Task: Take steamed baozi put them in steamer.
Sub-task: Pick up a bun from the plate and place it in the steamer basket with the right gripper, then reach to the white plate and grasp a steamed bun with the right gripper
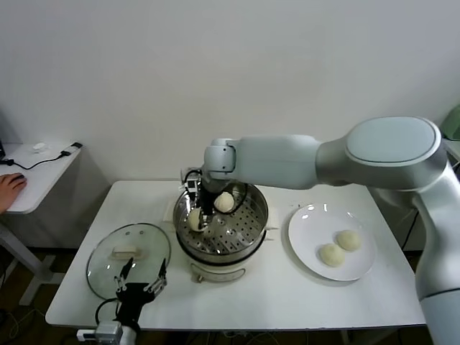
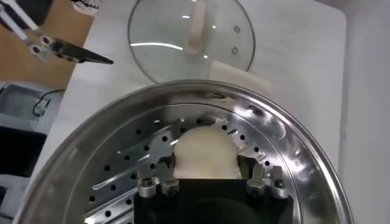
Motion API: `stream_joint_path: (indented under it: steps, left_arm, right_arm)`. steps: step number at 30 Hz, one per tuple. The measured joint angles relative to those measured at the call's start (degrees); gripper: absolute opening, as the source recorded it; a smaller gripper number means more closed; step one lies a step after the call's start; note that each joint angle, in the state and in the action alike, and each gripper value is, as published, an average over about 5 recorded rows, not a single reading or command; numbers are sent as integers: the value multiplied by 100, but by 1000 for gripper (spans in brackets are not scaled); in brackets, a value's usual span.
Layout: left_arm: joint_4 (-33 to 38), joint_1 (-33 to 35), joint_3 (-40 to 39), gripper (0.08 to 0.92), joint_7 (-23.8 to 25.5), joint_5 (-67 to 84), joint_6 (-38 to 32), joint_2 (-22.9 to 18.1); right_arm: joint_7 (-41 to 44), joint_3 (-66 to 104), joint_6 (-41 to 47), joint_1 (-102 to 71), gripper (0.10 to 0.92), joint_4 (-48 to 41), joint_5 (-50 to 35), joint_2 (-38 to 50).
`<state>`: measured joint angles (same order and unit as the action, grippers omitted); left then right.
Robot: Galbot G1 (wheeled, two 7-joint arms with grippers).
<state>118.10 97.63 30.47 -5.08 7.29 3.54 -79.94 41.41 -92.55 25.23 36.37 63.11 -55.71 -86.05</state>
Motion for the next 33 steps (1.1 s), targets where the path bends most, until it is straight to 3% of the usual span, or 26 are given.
stream_joint_path:
  steps: [5,13,25,33]
  left_arm:
    - [6,9,1,823,-8,2,-3,-13]
    - [67,43,-24,823,-4,-19,-1,-42]
    - [91,32,-4,823,8,-25,19,-17]
    - [51,43,25,823,10,-21,13,-9]
  right_arm:
    - [68,68,-110,-14,813,-2,66,57]
    - [580,-99,-419,521,823,389,317,631]
    - [1212,-958,-800,1522,823,1677,1134,2911]
    - [1204,-1292,-804,1362,823,1964,1977,4184]
